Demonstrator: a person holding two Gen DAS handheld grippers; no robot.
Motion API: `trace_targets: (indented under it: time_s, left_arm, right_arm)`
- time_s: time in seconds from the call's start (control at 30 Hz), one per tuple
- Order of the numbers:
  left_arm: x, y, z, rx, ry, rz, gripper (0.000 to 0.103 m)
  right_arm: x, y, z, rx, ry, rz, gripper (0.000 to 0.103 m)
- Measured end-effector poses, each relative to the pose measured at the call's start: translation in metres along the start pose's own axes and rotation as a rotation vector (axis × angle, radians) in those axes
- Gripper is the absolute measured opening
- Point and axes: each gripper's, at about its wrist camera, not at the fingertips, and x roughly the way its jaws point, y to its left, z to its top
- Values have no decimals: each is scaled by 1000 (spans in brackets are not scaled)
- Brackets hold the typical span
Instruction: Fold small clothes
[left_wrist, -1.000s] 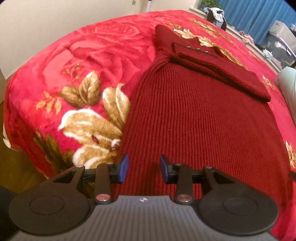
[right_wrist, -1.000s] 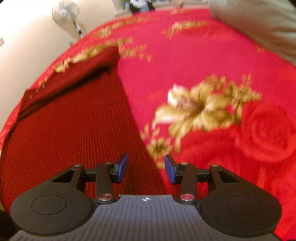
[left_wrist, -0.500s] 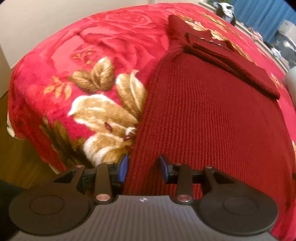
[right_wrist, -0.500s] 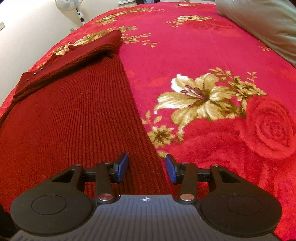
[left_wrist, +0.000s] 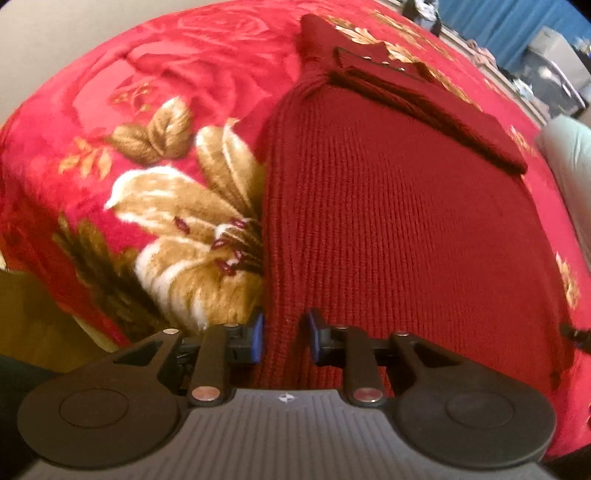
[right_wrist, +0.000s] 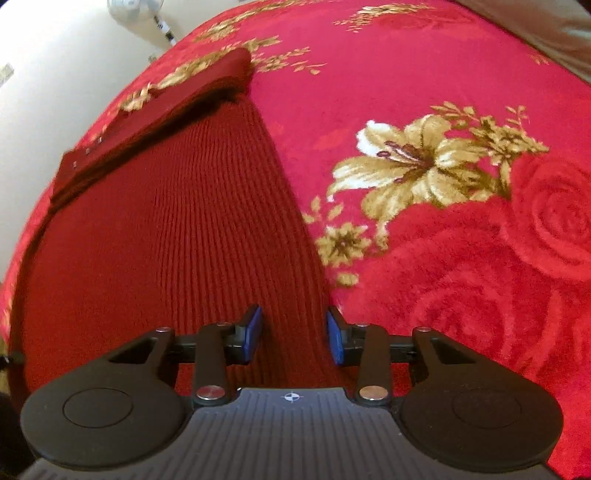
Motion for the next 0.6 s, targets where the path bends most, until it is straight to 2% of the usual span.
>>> trace_targets:
  time_s: [0.1,0.17,0.3,0.43,0.6]
  left_arm:
    - [-4,4,-2,-35,-3,-1,27]
    - [-5,3,-3,-26,-2,-20,28]
    - [-14,-1,-3,-27,-20,-129,31]
    - [-4,-5,-6,3,21,-43,31]
    - [-3,-5,-6,14,25,-42,31]
  right_arm:
    - [-3,7,-5,-63,4,-40,38]
    - [-3,9,-6,-75,5,-37,40]
    - [-8,3,-3,-2,-5,69,41]
    - [-3,-3,-4,25,12,20,37]
    - [-5,2,-5,2,10,16,38]
